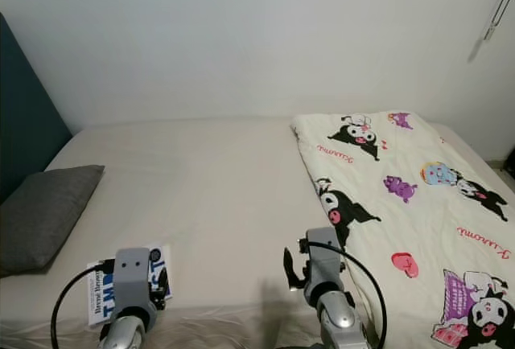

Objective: Clean up the room

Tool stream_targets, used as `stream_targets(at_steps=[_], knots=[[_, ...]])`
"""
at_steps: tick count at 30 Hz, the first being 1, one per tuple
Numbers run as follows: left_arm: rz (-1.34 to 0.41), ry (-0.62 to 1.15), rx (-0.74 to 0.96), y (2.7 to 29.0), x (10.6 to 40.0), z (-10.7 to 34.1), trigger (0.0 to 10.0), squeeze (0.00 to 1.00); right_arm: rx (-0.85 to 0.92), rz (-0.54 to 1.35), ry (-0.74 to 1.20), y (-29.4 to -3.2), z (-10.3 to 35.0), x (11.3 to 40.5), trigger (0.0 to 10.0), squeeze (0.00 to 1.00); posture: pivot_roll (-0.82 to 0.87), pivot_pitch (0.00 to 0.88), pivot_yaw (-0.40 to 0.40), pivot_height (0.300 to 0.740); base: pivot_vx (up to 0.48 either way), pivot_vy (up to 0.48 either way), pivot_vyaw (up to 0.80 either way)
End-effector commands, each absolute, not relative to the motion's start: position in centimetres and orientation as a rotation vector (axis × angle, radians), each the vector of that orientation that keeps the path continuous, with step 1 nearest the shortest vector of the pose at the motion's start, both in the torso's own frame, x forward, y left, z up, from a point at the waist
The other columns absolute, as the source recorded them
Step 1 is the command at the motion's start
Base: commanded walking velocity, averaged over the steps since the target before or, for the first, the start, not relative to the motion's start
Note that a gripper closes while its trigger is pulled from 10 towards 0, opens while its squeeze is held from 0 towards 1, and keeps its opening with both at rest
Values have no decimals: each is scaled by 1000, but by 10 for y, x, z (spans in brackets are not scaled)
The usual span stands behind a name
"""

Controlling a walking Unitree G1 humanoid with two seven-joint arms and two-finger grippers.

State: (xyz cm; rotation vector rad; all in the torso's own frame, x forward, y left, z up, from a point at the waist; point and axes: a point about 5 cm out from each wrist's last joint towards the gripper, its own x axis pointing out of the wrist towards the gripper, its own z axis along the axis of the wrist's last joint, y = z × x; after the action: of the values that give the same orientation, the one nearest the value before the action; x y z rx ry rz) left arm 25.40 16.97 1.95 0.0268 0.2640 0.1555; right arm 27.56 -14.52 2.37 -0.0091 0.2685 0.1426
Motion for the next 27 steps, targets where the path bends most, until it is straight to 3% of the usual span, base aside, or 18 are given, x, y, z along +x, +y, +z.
stream_targets(at_steps=[1, 11, 15, 21, 27], knots=[[142, 295, 57, 172, 251, 13, 10000, 0, 23, 130, 310, -148, 14, 269, 10000, 0, 3, 81, 8, 740, 0, 0, 0], [125, 314, 94, 177, 243, 6, 10000, 0, -22, 137, 292, -148, 14, 270, 10000, 0, 1, 65, 15, 740, 0, 0, 0], [101, 270, 92, 173, 244, 11, 10000, 0, -42, 189, 108, -141, 39, 279, 10000, 0, 7, 57, 5, 740, 0, 0, 0], [104, 202, 43, 171, 246, 20, 10000, 0, -45, 230, 27, -136, 49, 281, 10000, 0, 12, 55, 5, 740, 0, 0, 0], [134, 171, 11, 171, 248, 25, 10000, 0, 48, 214, 136, -140, 35, 280, 10000, 0, 19, 42, -2, 740, 0, 0, 0]])
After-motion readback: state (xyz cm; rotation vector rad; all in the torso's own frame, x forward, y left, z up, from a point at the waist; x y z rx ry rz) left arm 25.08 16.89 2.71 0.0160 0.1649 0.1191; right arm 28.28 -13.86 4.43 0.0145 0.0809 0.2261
